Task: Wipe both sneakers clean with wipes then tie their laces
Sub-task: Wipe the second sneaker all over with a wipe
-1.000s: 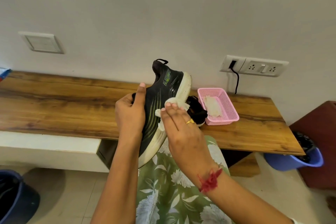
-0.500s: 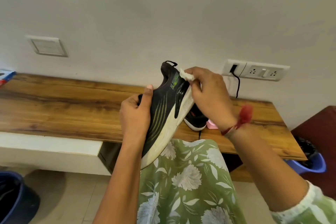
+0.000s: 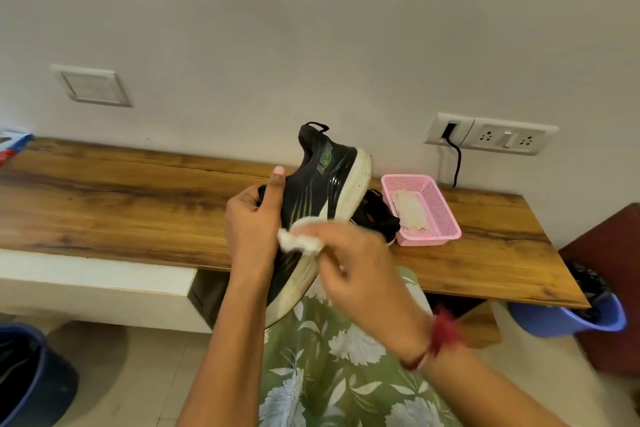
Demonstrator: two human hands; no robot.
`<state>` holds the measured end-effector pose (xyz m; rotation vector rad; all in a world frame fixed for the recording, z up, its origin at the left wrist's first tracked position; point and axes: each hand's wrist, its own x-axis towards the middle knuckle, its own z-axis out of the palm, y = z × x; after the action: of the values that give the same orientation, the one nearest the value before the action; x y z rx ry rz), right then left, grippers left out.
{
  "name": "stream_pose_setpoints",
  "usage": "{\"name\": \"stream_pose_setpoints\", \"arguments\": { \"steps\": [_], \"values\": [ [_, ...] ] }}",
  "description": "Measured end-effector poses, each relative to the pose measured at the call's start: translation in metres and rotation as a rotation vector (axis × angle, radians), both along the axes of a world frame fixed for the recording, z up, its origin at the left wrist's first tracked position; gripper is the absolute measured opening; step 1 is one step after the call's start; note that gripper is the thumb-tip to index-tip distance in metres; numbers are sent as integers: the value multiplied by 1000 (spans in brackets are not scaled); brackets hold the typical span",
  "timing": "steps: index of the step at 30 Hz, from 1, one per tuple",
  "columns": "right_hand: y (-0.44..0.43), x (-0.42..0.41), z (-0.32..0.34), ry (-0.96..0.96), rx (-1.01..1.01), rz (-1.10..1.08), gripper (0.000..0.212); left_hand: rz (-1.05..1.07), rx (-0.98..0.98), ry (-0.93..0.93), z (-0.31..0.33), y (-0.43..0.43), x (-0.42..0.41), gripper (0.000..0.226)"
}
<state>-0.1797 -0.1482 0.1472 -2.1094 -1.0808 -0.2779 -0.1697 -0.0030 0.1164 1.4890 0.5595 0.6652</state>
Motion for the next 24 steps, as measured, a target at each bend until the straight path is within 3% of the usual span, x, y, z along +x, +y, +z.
{"name": "stream_pose_setpoints", "arguments": {
  "steps": [3, 8, 13, 17, 21, 24],
  "values": [
    [-6, 34, 28, -65, 199, -177, 35, -6, -8, 5, 5, -2, -1, 56],
    [0, 53, 13, -299, -45, -312, 38, -14, 33, 6, 6, -6, 0, 58],
    [-9, 50, 6, -379, -135, -53, 36, 5, 95, 42, 2, 0, -2, 59],
    [-15, 74, 20, -381, -112, -75, 35, -2, 127, 68, 8, -2, -1, 58],
    [-20, 69, 10, -570, -288, 208, 35, -17, 121, 27, 7, 1, -1, 59],
    [-24, 82, 18, -570, -229, 80, 32, -27, 141, 23, 9, 0, -2, 58]
  ]
}}
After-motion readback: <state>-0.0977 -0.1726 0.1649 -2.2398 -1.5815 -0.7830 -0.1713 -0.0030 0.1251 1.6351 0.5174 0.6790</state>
